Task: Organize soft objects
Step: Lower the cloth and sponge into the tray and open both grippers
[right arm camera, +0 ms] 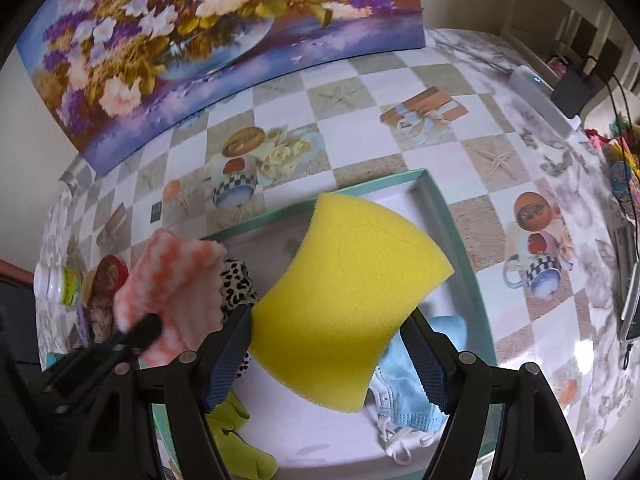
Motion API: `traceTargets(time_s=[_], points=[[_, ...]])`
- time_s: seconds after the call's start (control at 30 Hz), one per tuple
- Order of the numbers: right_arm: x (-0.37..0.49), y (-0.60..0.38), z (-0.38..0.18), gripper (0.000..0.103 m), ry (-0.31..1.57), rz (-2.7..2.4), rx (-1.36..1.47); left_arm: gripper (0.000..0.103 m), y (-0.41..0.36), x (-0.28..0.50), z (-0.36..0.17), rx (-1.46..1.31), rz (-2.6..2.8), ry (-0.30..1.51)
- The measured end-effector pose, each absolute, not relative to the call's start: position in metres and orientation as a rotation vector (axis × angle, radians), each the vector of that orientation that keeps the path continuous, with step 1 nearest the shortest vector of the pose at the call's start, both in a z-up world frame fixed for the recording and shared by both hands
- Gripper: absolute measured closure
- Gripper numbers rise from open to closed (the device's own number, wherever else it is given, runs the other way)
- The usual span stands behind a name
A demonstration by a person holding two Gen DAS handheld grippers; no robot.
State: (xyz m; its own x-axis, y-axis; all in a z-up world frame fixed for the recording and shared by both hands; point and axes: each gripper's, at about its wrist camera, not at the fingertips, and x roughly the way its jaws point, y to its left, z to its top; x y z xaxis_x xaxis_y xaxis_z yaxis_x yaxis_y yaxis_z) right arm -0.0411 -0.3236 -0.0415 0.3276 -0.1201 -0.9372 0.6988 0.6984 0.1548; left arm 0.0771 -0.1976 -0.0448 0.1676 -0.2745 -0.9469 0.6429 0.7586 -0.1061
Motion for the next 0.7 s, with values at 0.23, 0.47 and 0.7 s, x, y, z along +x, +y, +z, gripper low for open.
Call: traceTargets(time_s=[0.23,0.47,0.7], points=[[-0.034,-0.318,-0.043,0.024,1.138,-0.564,0.585,0.094,-0.199,0.076,-0.07,0.385,-0.653,1.312],[-0.035,-0.318,-0.03,0.021,1.121,-0.569,0.574,0.061,-0.196,0.079,-0.05,0.355,-0.656,1.308],[-0.036,-0.314,-0.012,0.02,1.107,-0.574,0.53,0.052,-0.187,0.086,-0.016,0.313,-0.654,1.26]])
